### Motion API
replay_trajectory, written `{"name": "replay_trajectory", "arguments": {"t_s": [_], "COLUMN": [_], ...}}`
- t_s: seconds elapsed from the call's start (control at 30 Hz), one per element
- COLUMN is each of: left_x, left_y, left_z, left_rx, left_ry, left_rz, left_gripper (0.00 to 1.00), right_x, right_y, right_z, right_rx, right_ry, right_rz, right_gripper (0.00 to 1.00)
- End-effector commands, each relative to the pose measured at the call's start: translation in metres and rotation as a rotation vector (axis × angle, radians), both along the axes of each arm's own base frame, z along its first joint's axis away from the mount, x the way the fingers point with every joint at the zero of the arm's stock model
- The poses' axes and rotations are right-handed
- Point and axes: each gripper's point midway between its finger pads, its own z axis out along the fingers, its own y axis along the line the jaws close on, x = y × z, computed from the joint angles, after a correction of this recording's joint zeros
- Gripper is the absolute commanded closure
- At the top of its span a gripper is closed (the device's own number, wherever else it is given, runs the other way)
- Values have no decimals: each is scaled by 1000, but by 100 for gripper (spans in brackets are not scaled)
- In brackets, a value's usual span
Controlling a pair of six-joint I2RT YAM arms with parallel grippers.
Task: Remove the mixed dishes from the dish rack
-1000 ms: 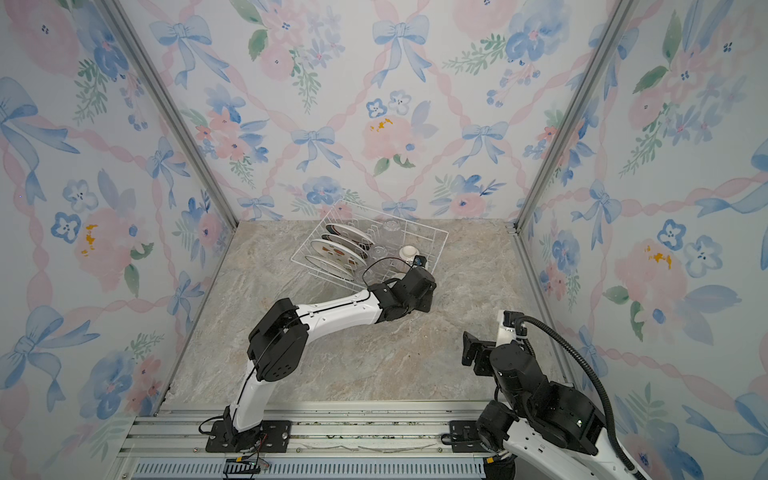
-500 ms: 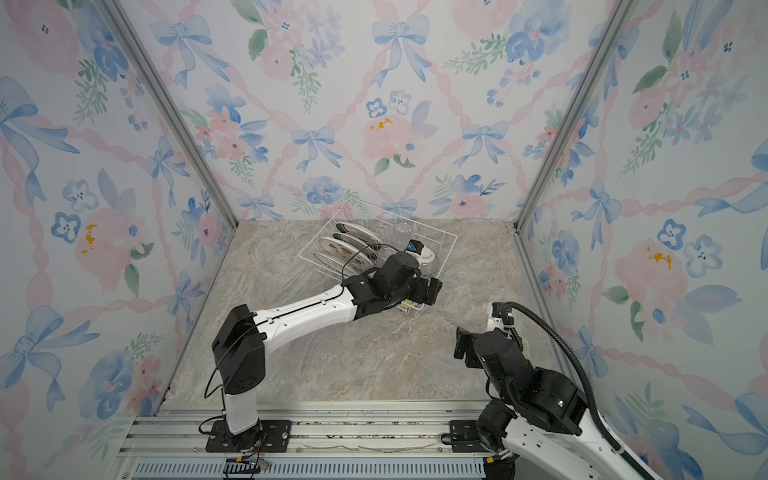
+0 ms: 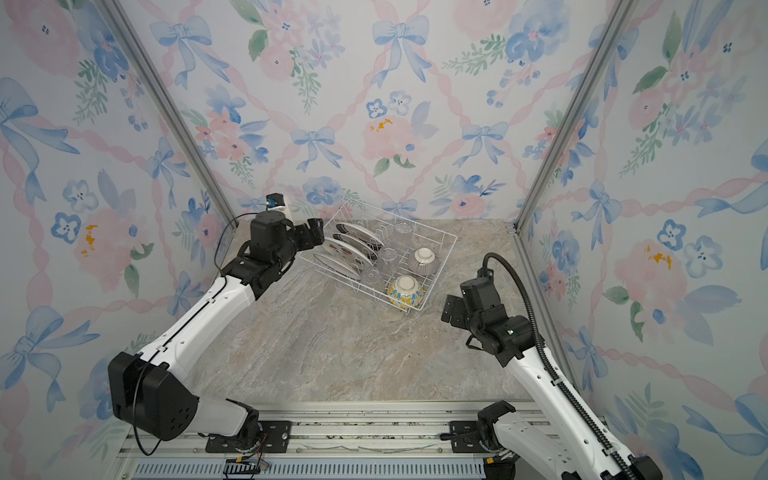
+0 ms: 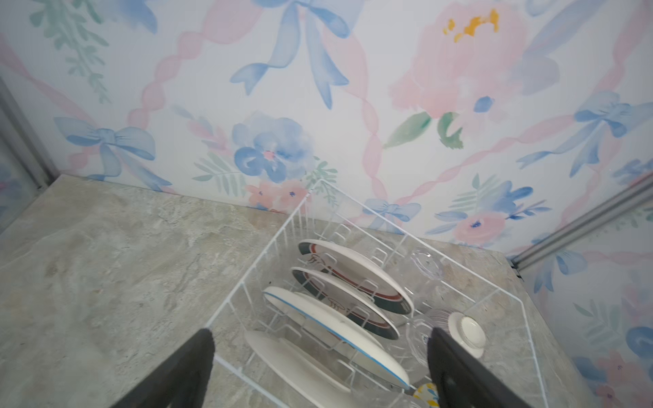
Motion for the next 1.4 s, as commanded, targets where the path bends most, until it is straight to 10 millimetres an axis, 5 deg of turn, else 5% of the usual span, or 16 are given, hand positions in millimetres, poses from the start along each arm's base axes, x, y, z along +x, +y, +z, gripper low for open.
{"name": "replay_trajectory", "arguments": {"t_s": [0.0, 0.1, 0.33, 0.77, 0.93, 1.17, 1.37], "left_x": [22, 39, 61, 68, 73, 86, 98], "left_y": [26, 49, 49, 44, 26, 14, 10], "left_z": [-51, -86, -142, -154, -158, -186, -188], "left_rx": [-87, -130, -193, -168, -114, -53, -6], "left_ry": [113, 191, 314, 323, 319, 376, 378], "left_rz": [-51, -58, -181, -237, -284, -272, -249], "left_gripper": [13, 19, 33, 43, 44, 48, 63], "right_x": [19, 28, 50, 93, 104, 119, 132], "right_y": [19, 22, 26, 37, 36, 30, 33], "right_z": [9, 5, -11, -41, -47, -54, -67], "right_rx": [73, 84, 134, 175, 147, 93, 94], "right_ry": [-16, -2, 41, 112, 127, 133, 155], "right_rz": [51, 43, 20, 3, -8, -28, -32], "right_gripper": [3, 3, 3, 2, 4, 5, 12]}}
